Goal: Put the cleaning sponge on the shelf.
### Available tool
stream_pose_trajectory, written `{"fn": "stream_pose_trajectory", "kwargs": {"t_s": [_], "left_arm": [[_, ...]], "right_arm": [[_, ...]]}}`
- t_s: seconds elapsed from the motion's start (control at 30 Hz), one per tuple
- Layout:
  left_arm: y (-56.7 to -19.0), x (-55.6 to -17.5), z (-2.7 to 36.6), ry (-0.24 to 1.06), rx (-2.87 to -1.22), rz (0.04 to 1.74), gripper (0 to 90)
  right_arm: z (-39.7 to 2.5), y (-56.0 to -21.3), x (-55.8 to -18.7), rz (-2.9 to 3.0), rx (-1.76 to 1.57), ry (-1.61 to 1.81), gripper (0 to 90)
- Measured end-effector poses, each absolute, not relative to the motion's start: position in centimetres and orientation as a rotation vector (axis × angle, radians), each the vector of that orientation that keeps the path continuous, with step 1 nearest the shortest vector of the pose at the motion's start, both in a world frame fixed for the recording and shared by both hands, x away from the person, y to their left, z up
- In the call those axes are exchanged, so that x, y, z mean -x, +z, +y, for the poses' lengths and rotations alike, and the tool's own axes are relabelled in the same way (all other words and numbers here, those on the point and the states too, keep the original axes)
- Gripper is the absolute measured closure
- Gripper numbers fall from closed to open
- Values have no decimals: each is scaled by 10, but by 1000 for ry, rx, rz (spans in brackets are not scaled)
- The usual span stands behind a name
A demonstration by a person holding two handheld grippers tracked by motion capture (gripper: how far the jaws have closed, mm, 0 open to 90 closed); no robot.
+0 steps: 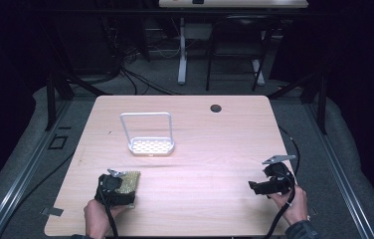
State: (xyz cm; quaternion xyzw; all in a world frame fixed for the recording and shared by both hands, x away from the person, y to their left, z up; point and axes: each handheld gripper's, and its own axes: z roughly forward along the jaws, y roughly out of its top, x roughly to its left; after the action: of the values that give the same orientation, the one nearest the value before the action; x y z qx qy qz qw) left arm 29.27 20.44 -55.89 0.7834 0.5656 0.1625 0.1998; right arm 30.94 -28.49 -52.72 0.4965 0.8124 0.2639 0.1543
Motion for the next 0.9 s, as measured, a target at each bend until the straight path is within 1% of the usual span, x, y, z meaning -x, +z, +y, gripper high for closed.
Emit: {"fn": "stream_pose_trajectory", "kwargs": {"t_s": [0.9], "left_arm": [[-544, -287, 203, 479, -2197, 1456, 416]], "right_arm": [[-286, -527, -309, 2329, -1410, 751, 138]]}}
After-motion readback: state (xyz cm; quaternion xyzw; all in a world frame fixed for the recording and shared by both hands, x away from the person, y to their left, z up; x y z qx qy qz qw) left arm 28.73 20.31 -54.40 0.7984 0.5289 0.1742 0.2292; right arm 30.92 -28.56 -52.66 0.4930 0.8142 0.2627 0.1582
